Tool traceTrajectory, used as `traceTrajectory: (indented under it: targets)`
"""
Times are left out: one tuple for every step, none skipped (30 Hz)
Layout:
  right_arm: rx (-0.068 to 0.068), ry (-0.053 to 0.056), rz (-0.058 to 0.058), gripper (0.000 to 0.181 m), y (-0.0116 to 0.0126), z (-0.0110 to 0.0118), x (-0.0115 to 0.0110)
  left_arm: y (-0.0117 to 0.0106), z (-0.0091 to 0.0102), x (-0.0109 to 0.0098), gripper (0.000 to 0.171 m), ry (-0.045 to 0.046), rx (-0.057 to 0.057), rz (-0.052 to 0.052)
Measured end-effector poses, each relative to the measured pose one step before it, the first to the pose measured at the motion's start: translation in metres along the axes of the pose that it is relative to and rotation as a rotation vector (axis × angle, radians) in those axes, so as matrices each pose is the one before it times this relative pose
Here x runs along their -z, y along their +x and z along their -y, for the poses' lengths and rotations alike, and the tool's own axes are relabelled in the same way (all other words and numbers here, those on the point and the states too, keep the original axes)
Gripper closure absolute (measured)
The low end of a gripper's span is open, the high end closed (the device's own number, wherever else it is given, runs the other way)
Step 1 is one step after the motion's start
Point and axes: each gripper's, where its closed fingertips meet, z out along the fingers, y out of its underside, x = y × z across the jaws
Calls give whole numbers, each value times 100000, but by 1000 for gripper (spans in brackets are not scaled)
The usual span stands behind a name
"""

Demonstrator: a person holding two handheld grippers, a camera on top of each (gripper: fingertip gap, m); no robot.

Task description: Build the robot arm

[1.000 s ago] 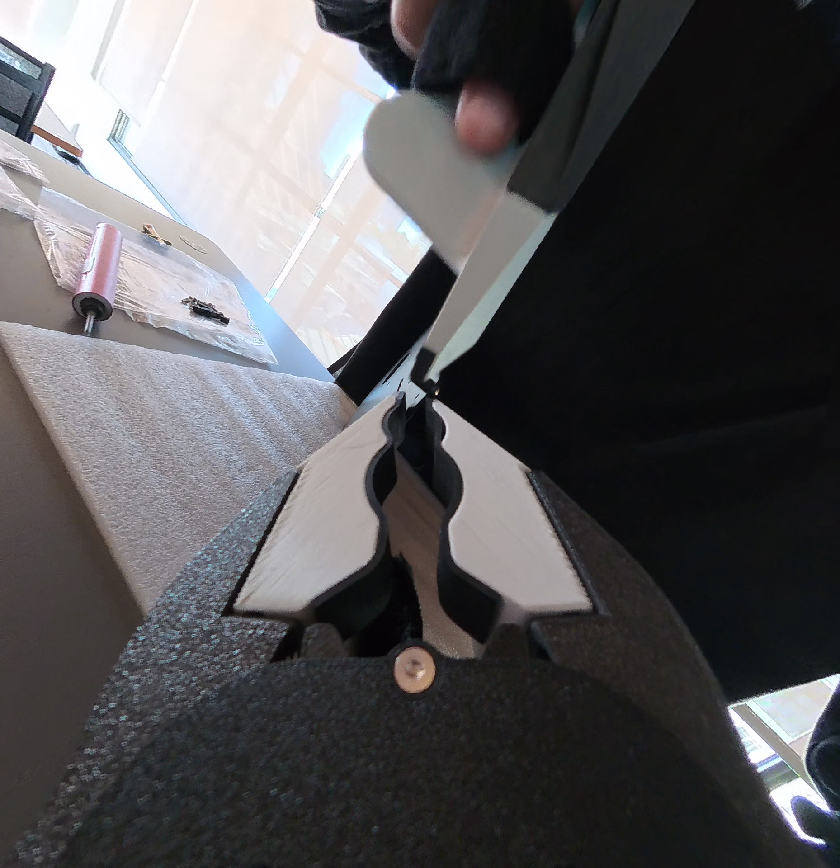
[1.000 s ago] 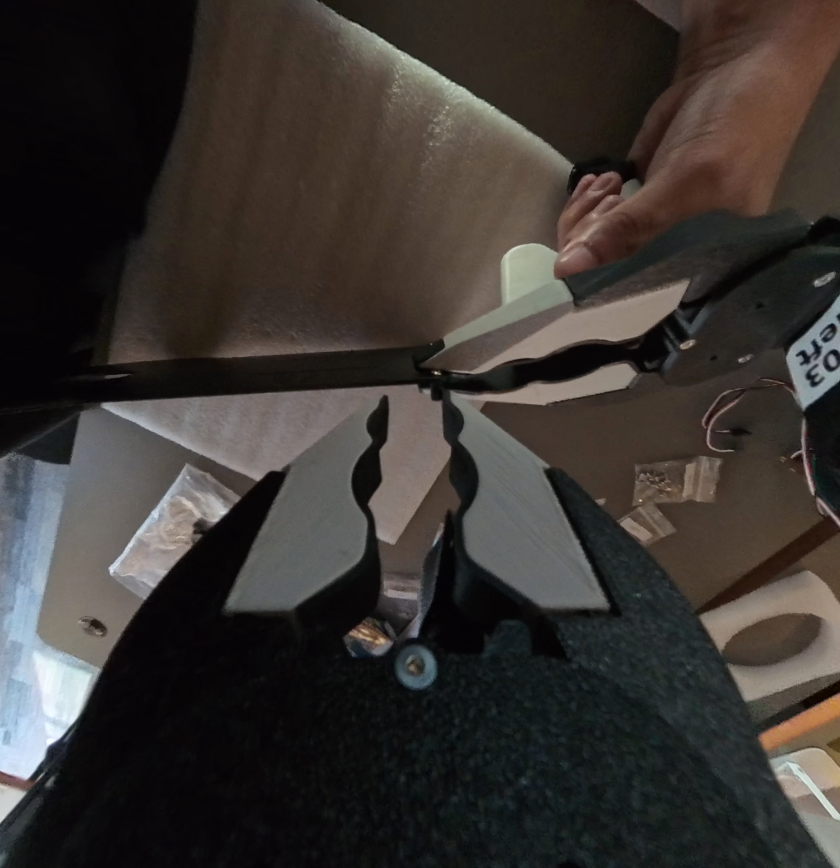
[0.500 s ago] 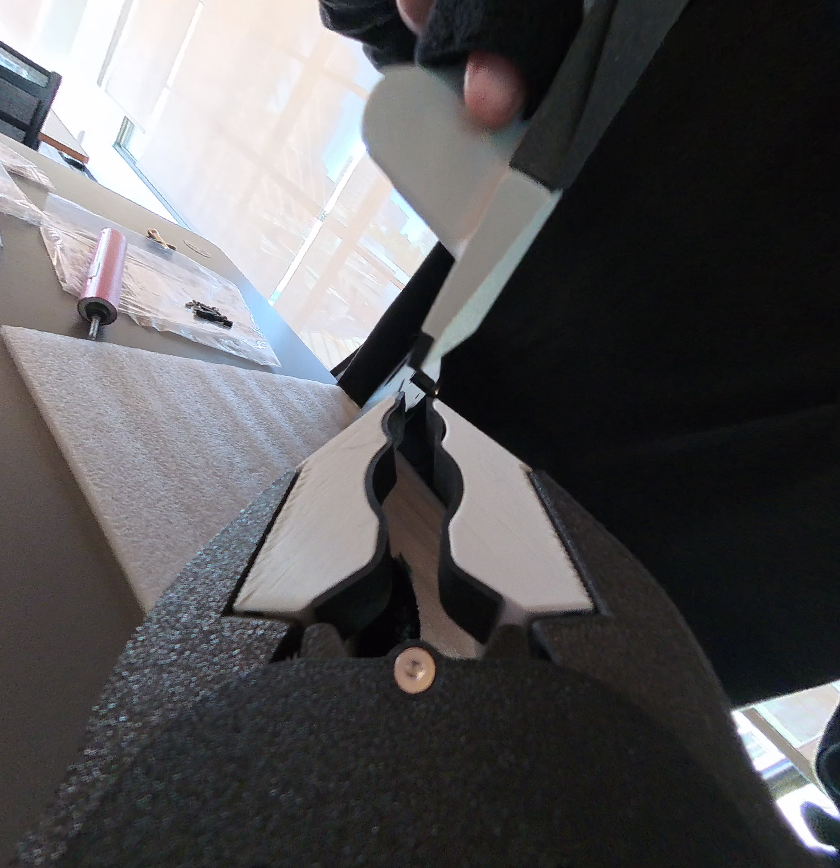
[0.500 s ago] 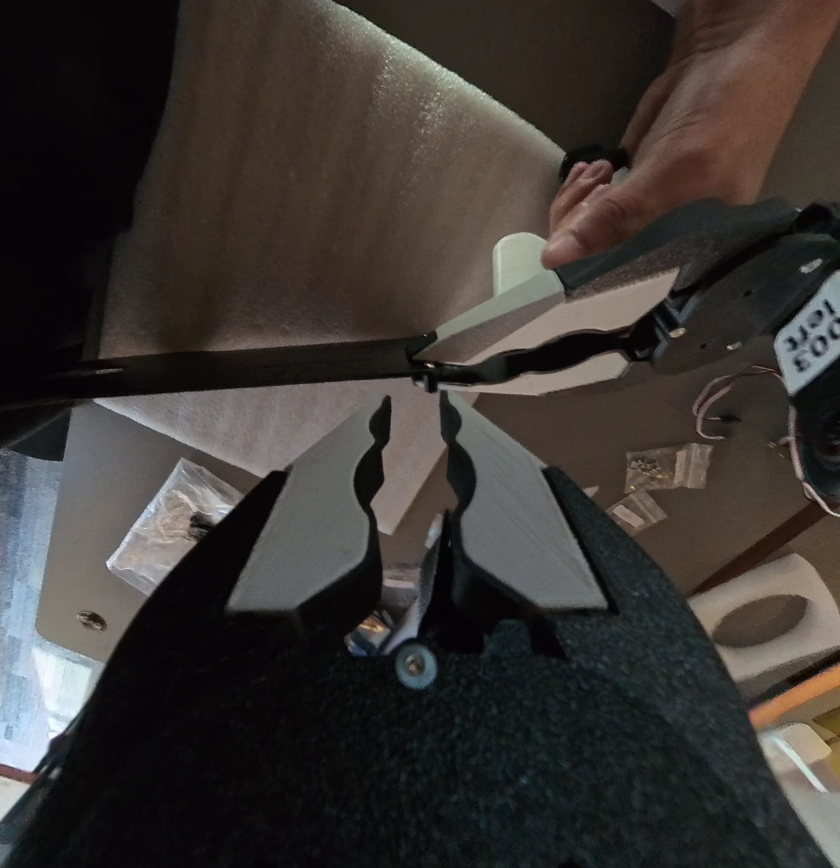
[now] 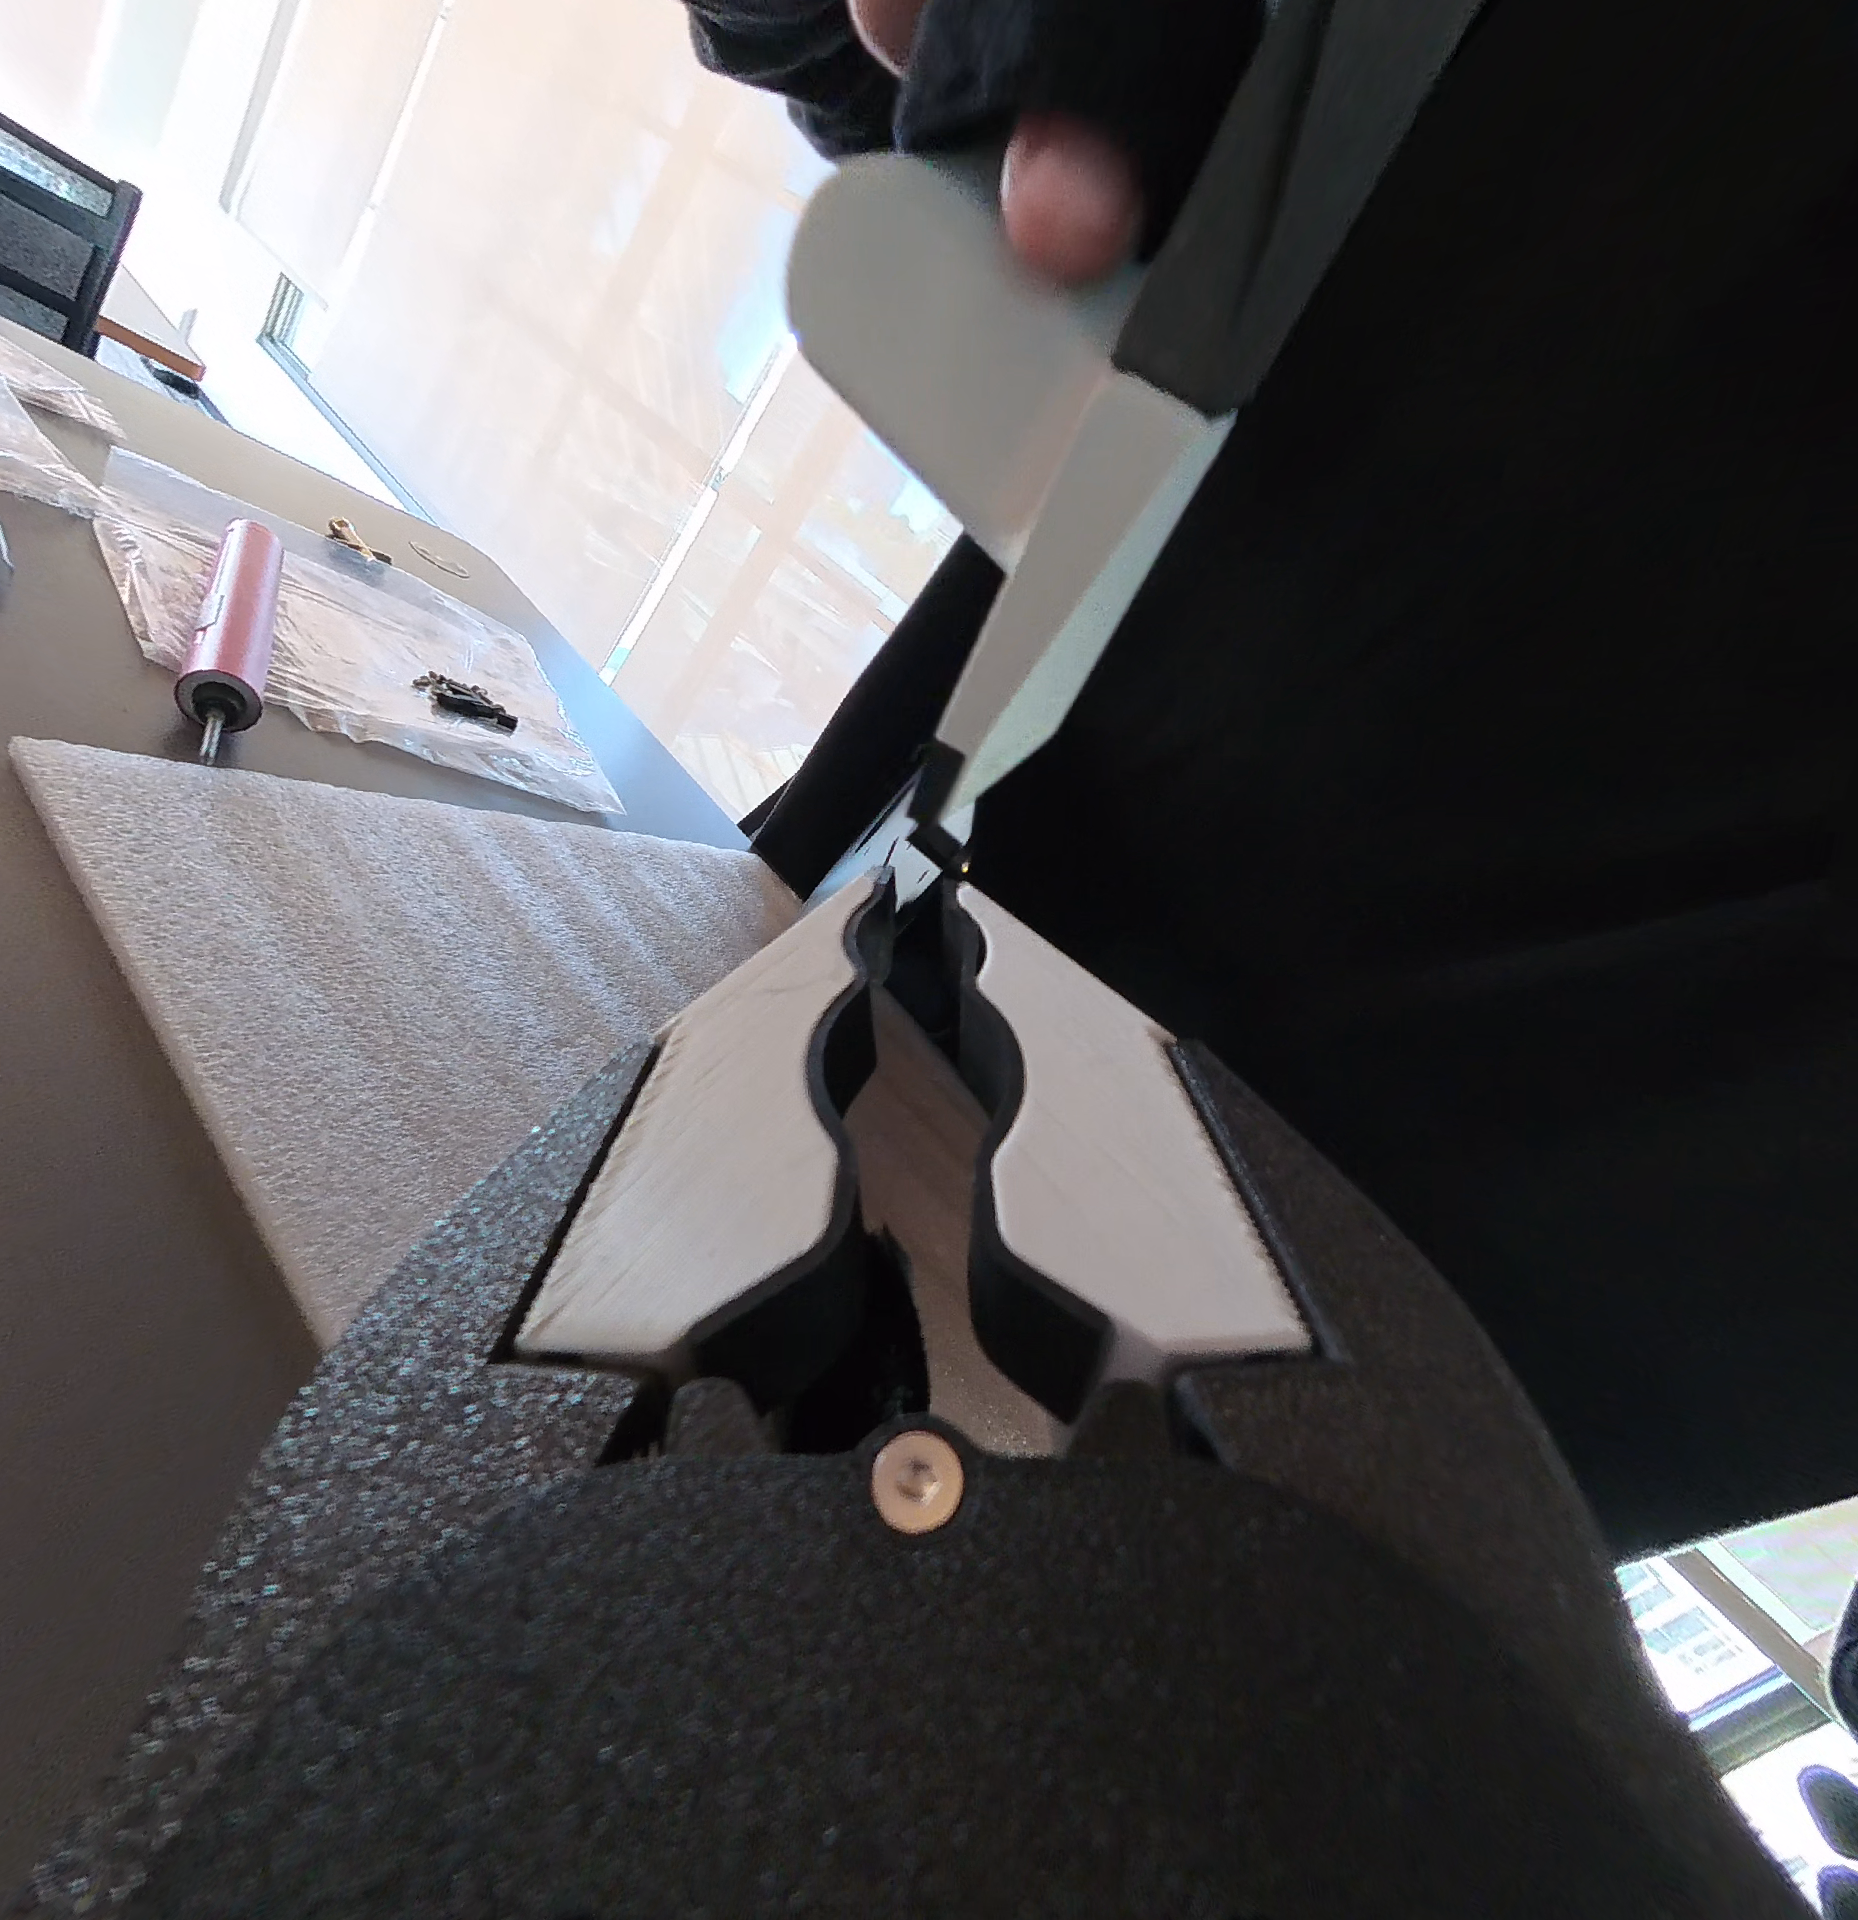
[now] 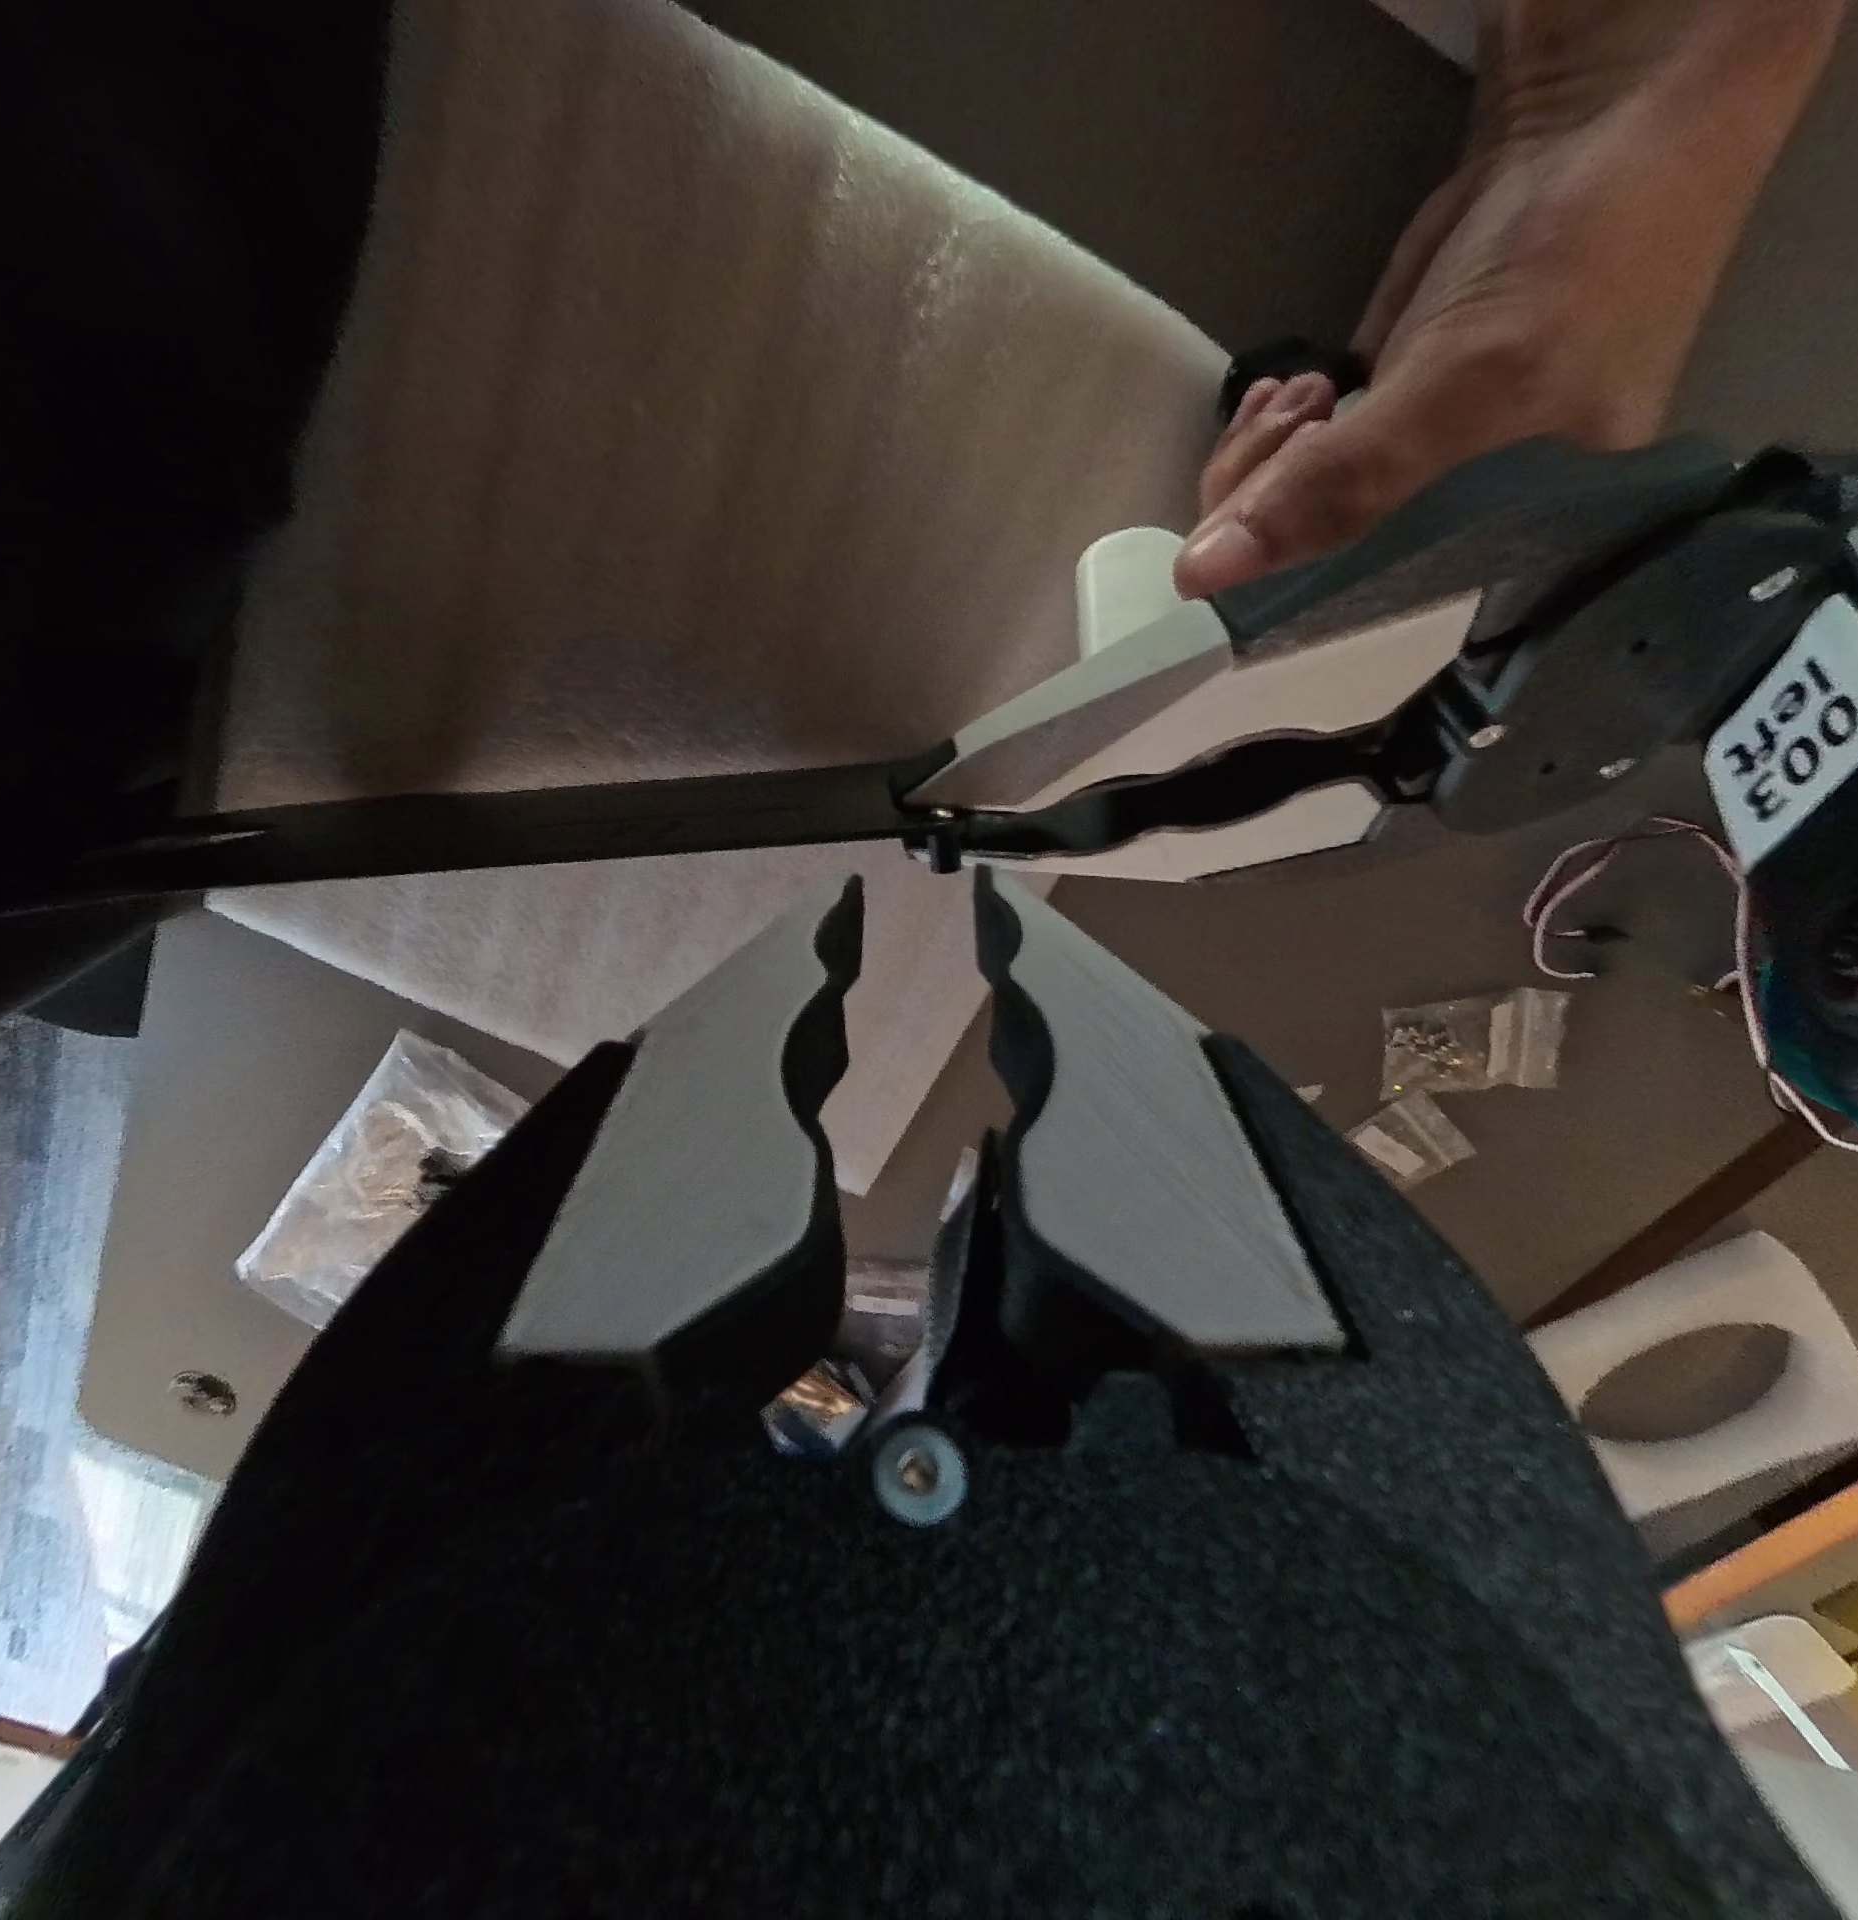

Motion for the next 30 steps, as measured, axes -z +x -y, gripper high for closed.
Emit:
traceTrajectory:
  targets:
    - [-113,-66,2062,162,-352,55,-170,-22,-5,-3,164,-76,42,110]
    - [303,-280,-1009,159,32,-62,-324,3,1,4,164,-38,59,-51]
    - [777,-895,31,156,-131,-184,-380,-25,6,-13,164,46,2,167]
    - [208,-1333,210,153,-78,-214,-333,-73,2,-2,164,0,206,359]
    - [764,199,-584,155,116,15,78,13,3,-1,164,21,47,-67]
    - [-137,-939,191,158,145,-113,220,15,10,1,164,41,-218,-5]
    - [-838,-12,-587,158,283,19,333,3,-3,7,165,18,-27,38]
    - [-155,876,-1388,159,309,128,415,-4,-9,-8,165,-7,33,-14]
    - [-26,724,-943,160,188,110,327,2,6,-1,164,-11,-40,5]
    - [-291,535,1204,162,-211,105,59,4,-7,-1,165,-9,-10,19]
    - [-334,-127,2743,163,-539,-3,-290,-29,2,-4,165,-17,76,80]
    - [-17,-572,-367,157,-153,-118,-491,8,-3,1,165,-18,47,-33]
    - [788,-990,447,152,-272,-181,-496,-29,-33,-6,164,-175,36,155]
    - [717,144,-1605,153,123,9,-122,16,-16,-10,164,-97,109,-185]
    - [627,-704,-201,155,126,-105,146,16,16,-12,164,91,-184,-10]
    - [-916,-1264,640,157,129,-141,198,-39,33,8,164,186,-11,244]
    - [-883,277,-353,158,240,20,307,-7,5,4,164,5,117,-48]
    - [-72,1024,-1062,159,232,127,383,25,-16,-8,164,-83,-114,-95]
    - [-9,678,-317,162,51,117,284,0,-13,-2,164,-4,-104,59]
    - [-250,442,1364,163,-294,114,28,-28,11,1,164,48,79,83]
    - [-390,213,1078,161,-329,44,-221,0,-27,6,164,-178,104,-60]
    - [633,1382,-1783,163,99,139,-42,74,-57,-2,165,-324,-109,-402]
    - [-38,471,-159,163,-47,16,11,18,-21,-6,164,-120,-180,-82]
    - [-1238,18,582,161,-52,-18,-9,-23,2,-9,165,33,50,76]
    - [-748,359,22,161,7,28,14,6,1,4,164,-40,32,-84]
    - [-154,196,-548,162,23,-1,-12,-1,-2,1,165,-15,-23,-3]
    - [-195,-253,-753,162,34,-53,-4,-40,14,-5,165,112,30,204]
    - [-535,-460,-934,161,14,-84,-10,-50,39,-11,165,192,61,280]
    - [-1026,-393,-840,160,-34,-75,-14,-51,40,1,164,212,44,189]
    - [-1668,-1772,-264,155,-154,-291,-134,-50,60,-19,164,288,-19,282]
